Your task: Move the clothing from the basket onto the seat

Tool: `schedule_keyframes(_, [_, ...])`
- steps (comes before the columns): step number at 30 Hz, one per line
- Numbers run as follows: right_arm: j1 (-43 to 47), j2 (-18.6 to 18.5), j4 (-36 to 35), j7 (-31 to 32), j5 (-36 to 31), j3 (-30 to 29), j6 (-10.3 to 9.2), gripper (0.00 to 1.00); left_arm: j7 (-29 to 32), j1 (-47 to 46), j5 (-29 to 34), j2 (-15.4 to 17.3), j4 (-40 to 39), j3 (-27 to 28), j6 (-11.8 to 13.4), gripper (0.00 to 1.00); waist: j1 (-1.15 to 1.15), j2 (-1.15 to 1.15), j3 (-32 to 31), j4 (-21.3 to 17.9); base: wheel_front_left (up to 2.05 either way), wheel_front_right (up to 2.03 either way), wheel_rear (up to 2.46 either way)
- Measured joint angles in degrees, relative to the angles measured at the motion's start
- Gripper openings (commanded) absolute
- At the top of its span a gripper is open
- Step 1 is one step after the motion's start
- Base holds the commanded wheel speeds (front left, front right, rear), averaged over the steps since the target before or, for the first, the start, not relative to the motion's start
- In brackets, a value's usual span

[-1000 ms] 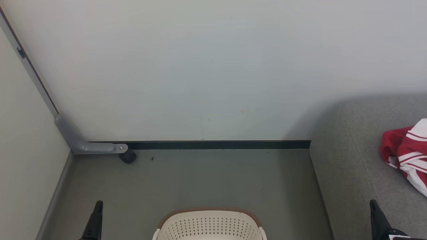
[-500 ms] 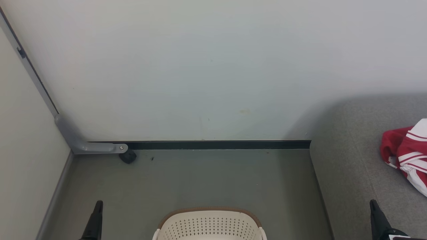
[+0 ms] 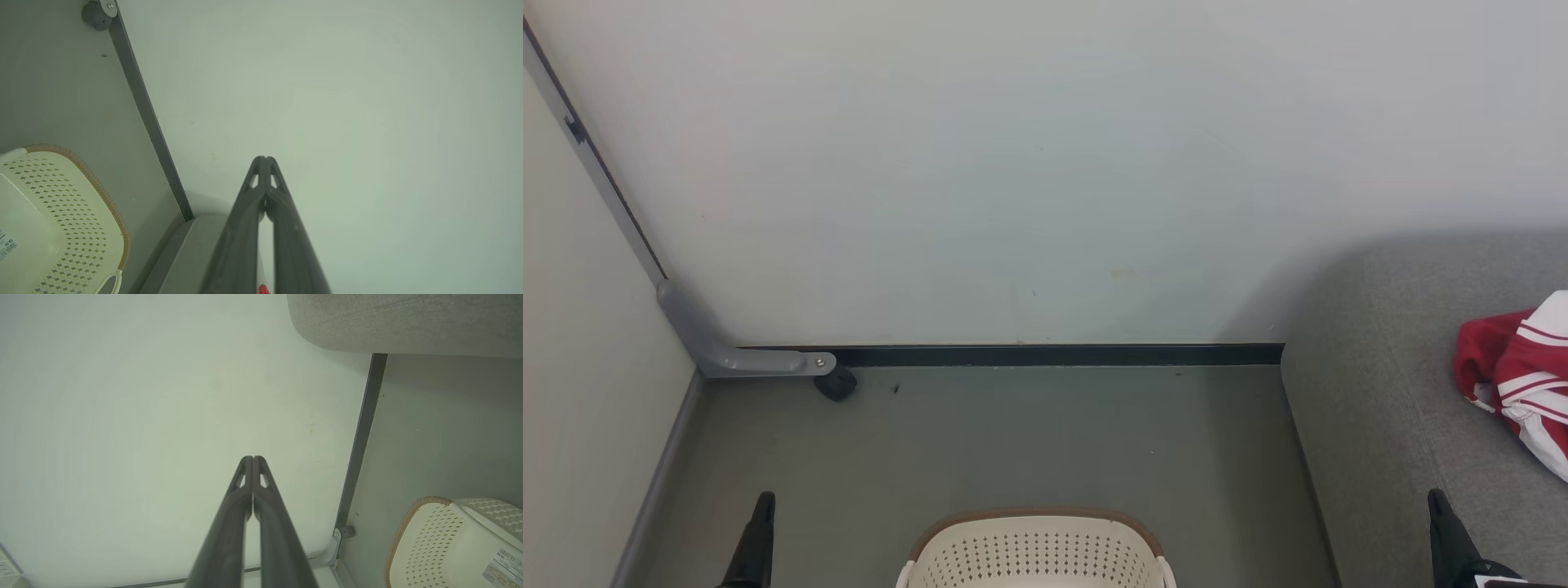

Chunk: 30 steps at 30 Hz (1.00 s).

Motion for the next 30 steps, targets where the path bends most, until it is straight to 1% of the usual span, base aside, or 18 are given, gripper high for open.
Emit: schedule_keyframes(30, [-0.01,0.03,0.01,0.01,0.0,-0.03,0.0,0.0,0.0,0.0,0.0,0.0,0.04,0.0,0.0,0.0,0.0,0.0,0.0,0.0,0.0,0.0,0.0])
